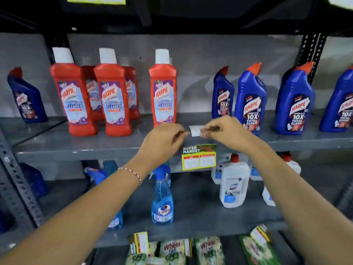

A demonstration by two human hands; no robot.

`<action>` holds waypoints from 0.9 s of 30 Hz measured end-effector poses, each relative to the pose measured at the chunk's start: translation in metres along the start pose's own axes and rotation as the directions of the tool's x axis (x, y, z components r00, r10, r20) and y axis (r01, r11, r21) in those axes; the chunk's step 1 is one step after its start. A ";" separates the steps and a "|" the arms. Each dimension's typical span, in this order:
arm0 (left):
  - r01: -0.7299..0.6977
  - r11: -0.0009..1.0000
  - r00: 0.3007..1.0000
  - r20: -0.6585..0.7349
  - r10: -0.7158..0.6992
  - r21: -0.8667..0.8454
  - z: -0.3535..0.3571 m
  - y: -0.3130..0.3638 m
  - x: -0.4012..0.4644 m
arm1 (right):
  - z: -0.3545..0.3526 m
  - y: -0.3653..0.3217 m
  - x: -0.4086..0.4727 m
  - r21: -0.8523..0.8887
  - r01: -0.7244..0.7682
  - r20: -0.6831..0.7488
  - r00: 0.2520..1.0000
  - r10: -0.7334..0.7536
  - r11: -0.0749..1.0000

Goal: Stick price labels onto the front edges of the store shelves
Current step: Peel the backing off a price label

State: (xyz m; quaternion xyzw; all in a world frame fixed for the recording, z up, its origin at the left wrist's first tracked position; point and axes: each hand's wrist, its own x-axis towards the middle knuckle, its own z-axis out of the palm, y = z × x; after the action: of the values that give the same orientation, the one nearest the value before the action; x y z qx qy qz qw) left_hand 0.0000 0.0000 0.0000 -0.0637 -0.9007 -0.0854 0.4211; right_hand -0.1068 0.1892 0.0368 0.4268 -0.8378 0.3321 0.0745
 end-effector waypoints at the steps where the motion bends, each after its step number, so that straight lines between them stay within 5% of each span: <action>1: 0.010 1.000 0.999 0.042 -0.011 0.018 0.007 0.001 -0.003 | 0.003 0.003 -0.003 -0.053 -0.017 0.039 0.999 0.020 0.998; 4: 0.093 0.995 0.987 0.131 -0.098 0.044 0.017 0.012 -0.006 | 0.018 0.012 -0.008 -0.199 0.022 0.013 1.000 -0.020 0.980; 13: 0.092 0.996 0.996 -0.006 -0.092 0.000 0.037 0.011 -0.021 | 0.056 0.024 -0.019 -0.125 0.164 -0.312 0.930 -0.196 0.978; 18: 0.162 0.983 0.987 0.020 -0.161 -0.087 0.036 0.011 -0.035 | 0.054 0.021 -0.029 -0.070 0.184 -0.226 0.954 -0.195 0.980; 27: 0.562 0.662 0.778 0.046 -0.626 -0.496 -0.030 -0.040 -0.089 | 0.122 -0.053 -0.023 0.221 0.188 -0.253 0.959 -0.130 0.957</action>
State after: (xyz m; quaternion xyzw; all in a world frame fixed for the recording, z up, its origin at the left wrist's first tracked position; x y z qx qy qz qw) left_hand 0.0721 -0.0488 -0.0537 0.1368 -0.7916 -0.4439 0.3971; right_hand -0.0324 0.1069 -0.0404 0.4568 -0.7387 0.4734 0.1472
